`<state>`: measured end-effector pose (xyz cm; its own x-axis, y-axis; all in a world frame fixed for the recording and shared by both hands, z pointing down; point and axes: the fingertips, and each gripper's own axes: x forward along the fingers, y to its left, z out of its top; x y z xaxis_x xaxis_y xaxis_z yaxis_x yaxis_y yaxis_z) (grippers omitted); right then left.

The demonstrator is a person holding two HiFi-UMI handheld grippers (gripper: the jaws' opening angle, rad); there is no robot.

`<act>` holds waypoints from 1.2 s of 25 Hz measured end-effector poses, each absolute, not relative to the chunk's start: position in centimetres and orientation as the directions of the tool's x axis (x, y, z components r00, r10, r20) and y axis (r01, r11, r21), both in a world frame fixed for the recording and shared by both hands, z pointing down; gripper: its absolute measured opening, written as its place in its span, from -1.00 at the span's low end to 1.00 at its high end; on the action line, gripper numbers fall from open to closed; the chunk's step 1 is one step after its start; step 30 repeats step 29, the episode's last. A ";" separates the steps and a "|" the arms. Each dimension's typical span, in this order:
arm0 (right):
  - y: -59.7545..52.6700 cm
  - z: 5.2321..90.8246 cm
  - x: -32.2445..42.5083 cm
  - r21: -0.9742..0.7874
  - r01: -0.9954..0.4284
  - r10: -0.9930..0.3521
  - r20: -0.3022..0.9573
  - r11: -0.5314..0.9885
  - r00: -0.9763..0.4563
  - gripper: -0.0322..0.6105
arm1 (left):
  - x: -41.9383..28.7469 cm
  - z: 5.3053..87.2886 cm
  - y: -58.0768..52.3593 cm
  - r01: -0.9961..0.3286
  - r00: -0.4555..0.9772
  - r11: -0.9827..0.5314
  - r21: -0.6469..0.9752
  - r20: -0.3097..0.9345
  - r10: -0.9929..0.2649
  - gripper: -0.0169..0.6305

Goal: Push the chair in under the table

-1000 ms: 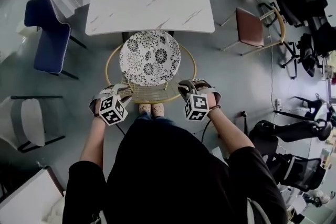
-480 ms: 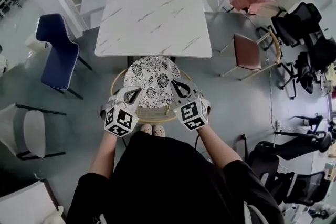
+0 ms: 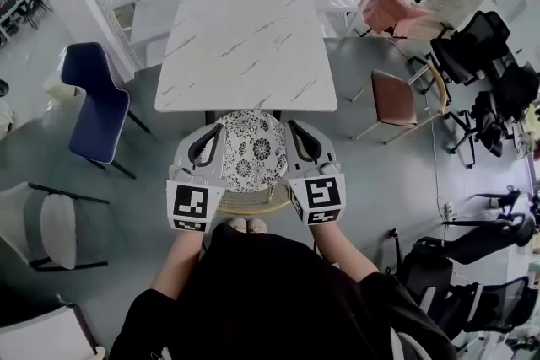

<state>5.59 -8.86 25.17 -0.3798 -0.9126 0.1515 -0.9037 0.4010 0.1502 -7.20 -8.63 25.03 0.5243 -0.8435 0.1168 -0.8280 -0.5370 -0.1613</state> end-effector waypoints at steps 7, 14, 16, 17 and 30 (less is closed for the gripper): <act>-8.5 22.7 5.1 0.136 -0.911 -0.920 0.104 0.388 -0.377 -0.84 | -7.2 22.1 -8.5 -0.851 0.494 -0.495 -0.176 0.054 -0.868 -0.92; -8.4 23.3 4.8 0.144 -0.909 -0.919 0.124 0.390 -0.375 -0.84 | -7.4 22.6 -8.7 -0.856 0.491 -0.492 -0.159 0.051 -0.870 -0.92; -8.4 23.2 4.9 0.144 -0.911 -0.920 0.124 0.387 -0.372 -0.84 | -7.3 22.6 -8.6 -0.857 0.491 -0.493 -0.153 0.049 -0.870 -0.92; -8.4 23.2 5.0 0.145 -0.911 -0.921 0.124 0.386 -0.370 -0.84 | -7.3 22.6 -8.6 -0.856 0.492 -0.494 -0.152 0.051 -0.869 -0.92; -8.3 23.9 5.3 0.140 -0.908 -0.916 0.137 0.396 -0.378 -0.84 | -6.8 23.1 -8.2 -0.855 0.492 -0.496 -0.154 0.066 -0.868 -0.92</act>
